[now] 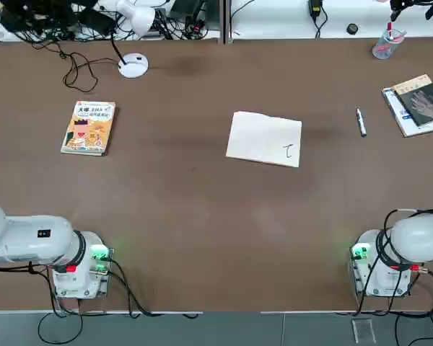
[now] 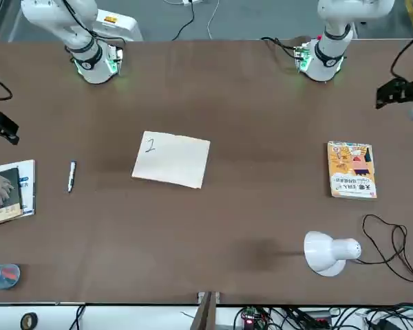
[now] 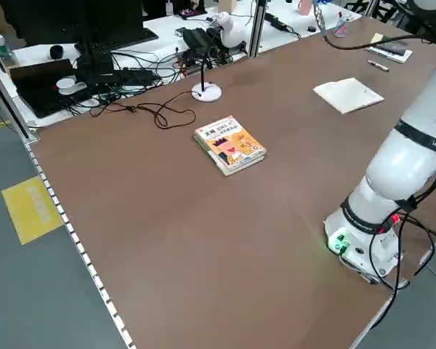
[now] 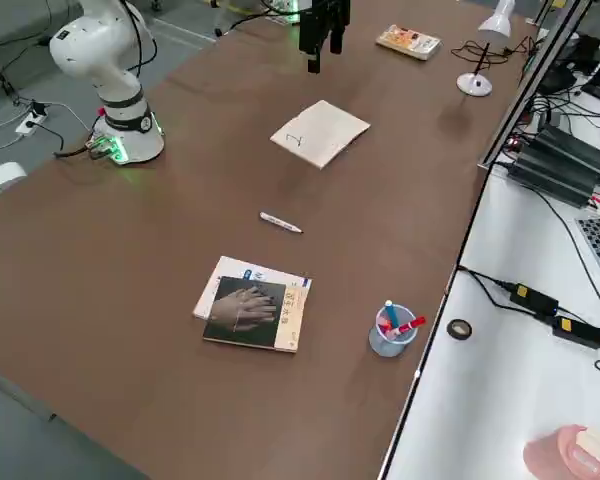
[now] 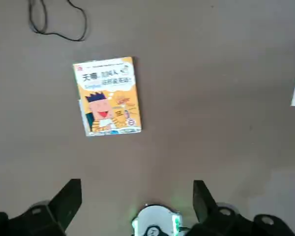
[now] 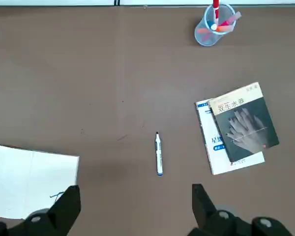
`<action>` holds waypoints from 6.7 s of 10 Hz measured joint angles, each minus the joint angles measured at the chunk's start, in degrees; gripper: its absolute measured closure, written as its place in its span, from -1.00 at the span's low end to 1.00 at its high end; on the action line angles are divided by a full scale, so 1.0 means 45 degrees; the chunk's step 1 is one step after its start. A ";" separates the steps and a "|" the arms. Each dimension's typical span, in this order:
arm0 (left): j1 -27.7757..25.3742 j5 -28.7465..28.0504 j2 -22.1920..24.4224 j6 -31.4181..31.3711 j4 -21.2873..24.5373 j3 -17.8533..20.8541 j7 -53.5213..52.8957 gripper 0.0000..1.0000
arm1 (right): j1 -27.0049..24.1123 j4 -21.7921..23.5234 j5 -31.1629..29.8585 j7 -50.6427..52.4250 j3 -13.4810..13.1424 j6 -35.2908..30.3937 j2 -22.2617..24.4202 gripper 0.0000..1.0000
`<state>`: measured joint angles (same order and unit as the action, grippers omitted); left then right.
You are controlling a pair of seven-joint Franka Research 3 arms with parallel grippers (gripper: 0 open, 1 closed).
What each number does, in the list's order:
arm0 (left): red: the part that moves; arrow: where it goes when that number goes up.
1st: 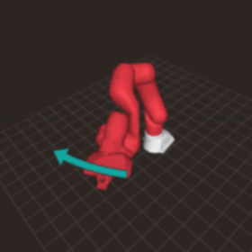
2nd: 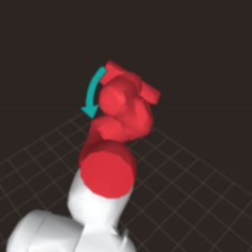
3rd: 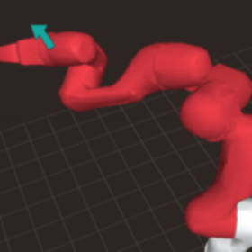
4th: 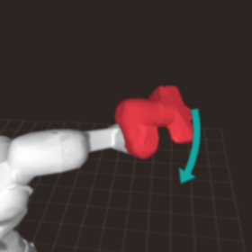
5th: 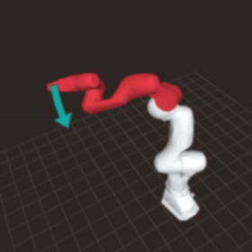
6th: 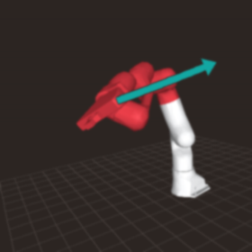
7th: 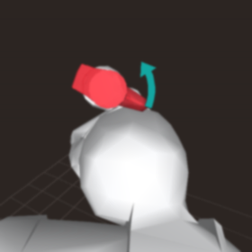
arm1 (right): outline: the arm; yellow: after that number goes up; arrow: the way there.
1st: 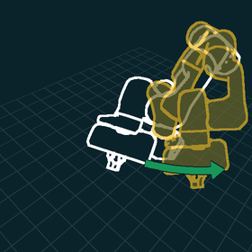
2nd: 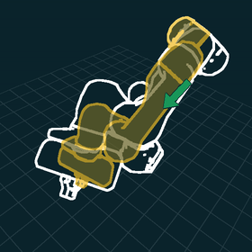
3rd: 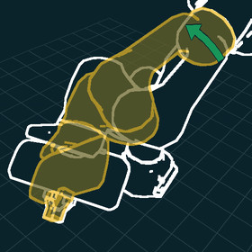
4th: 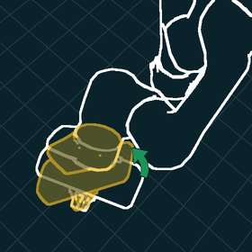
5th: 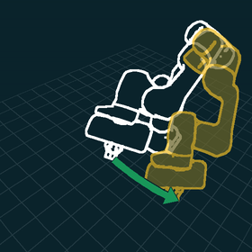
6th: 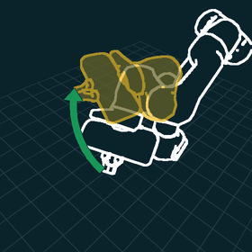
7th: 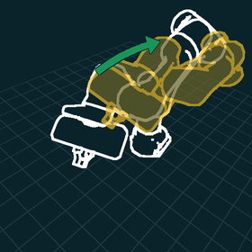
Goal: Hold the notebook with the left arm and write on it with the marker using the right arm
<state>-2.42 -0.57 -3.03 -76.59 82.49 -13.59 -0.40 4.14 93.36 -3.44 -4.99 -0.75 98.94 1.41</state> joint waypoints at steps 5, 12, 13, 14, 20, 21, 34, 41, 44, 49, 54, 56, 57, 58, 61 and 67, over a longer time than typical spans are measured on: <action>0.0846 0.0895 -0.0738 -0.0843 -0.0246 -0.1399 0.2552 -1.00 | 0.0039 0.0005 -0.0003 -0.0017 -0.0002 0.0018 -0.0006 -1.00; 0.4429 0.0962 -0.1618 -0.2565 -0.0292 -0.1671 0.7105 -1.00 | 0.0046 0.0074 -0.0005 0.0047 -0.0018 -0.0037 -0.0082 -1.00; 0.4806 0.0961 -0.1892 -0.3000 -0.0284 -0.1672 0.7622 -1.00 | 0.0041 0.0136 -0.0005 0.0107 -0.0032 -0.0048 -0.0211 -1.00; 0.5169 0.0953 -0.2195 -0.3481 -0.0278 -0.1669 0.8141 -1.00 | 0.0033 0.0217 -0.0005 0.0156 -0.0048 0.0040 -0.0438 -1.00; 0.7674 -0.1068 -0.4209 -0.5897 -0.0229 -0.1664 1.1547 -1.00 | 0.0207 0.0355 -0.0009 0.0185 -0.0027 0.0788 -0.1230 -1.00; 0.7974 -0.1308 -0.4611 -0.6379 -0.0219 -0.1661 1.2069 -1.00 | 0.0209 0.0350 -0.0009 0.0206 -0.0028 0.0788 -0.1123 -1.00; 0.8967 -0.4351 -0.8653 -1.0492 -0.0249 -0.1542 1.4798 -1.00 | -0.0195 -0.0507 -0.0021 0.0832 0.0041 0.0100 -0.0365 -1.00; 0.9235 -0.6032 -0.9683 -1.0593 -0.0248 -0.1479 1.5915 -1.00 | -0.0209 -0.0723 -0.0021 0.0832 0.0081 -0.0526 -0.0253 -1.00; 0.9248 -0.6137 -0.9992 -1.1007 -0.0248 -0.1475 1.5915 -1.00 | -0.0234 -0.0724 -0.0017 0.0832 0.0099 -0.0550 -0.0134 -1.00; 0.9264 -0.6349 -1.0553 -1.1740 -0.0248 -0.1467 1.5866 -1.00 | -0.0200 -0.1047 -0.0027 0.0828 0.0303 -0.0841 -0.0066 -1.00; 0.9285 -0.6626 -1.0658 -1.1743 -0.0217 -0.1465 1.5826 -1.00 | -0.0210 -0.1311 -0.0034 0.0828 0.0304 -0.1157 -0.0043 -1.00; 0.9285 -0.6684 -1.0708 -1.1743 -0.0180 -0.1451 1.5617 -1.00 | -0.0214 -0.1331 -0.0034 0.0826 0.0302 -0.1307 -0.0043 -1.00; 0.9284 -0.6733 -1.0718 -1.1743 -0.0140 -0.1435 1.5487 -1.00 | -0.0220 -0.1331 -0.0034 0.0825 0.0301 -0.1388 -0.0043 -1.00; 0.9277 -0.6844 -1.0718 -1.1743 -0.0085 -0.1422 1.5394 -1.00 | -0.0225 -0.1331 -0.0034 0.0825 0.0301 -0.1427 -0.0043 -1.00; 0.9234 -0.6973 -1.0718 -1.1743 0.0042 -0.1418 1.5333 -1.00 | -0.0231 -0.1331 -0.0034 0.0824 0.0301 -0.1479 -0.0043 -1.00; 0.9211 -0.6983 -1.0696 -1.1735 0.0104 -0.1416 1.5167 -1.00 | -0.0236 -0.1330 -0.0034 0.0824 0.0301 -0.1530 -0.0044 -1.00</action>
<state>39.03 -31.99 -51.16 -129.39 82.96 -19.96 67.85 3.07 87.37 -3.59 -1.28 0.60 92.05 1.21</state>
